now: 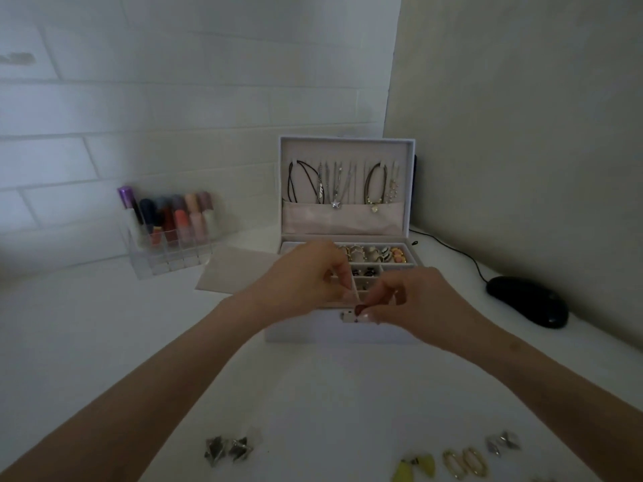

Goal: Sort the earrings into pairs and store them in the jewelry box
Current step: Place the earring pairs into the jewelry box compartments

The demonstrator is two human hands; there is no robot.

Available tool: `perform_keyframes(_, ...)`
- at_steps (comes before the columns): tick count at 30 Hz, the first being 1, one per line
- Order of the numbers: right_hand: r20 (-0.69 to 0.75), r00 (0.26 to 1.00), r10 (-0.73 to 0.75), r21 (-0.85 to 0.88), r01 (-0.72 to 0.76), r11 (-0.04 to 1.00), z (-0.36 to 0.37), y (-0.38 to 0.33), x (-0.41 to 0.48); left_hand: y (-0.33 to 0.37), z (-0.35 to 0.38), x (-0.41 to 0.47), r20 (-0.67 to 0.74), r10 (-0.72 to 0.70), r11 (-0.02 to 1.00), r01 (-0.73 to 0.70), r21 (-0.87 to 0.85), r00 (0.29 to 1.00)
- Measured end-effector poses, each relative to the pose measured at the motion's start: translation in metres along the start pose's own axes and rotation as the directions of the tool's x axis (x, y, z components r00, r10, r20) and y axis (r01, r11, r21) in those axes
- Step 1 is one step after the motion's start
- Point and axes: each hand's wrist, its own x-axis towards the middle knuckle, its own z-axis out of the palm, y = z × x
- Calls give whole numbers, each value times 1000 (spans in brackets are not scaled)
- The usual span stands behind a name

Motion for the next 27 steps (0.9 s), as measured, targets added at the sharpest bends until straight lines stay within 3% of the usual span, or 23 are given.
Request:
perform_keyframes(9, -78, 993, 94, -32, -97, 995, -25, 33, 19, -5, 12, 38, 63, -27, 1000, 28, -11, 998)
perform_keyframes(19, -39, 995, 88, -15, -88, 996, -27, 44, 33, -2, 32, 63, 243, -34, 997, 15, 80, 969)
perform_keyframes(27, 74, 994, 86, -169, -73, 983, -18, 48, 41, 3, 40, 64, 163, -14, 965, -29, 260, 987)
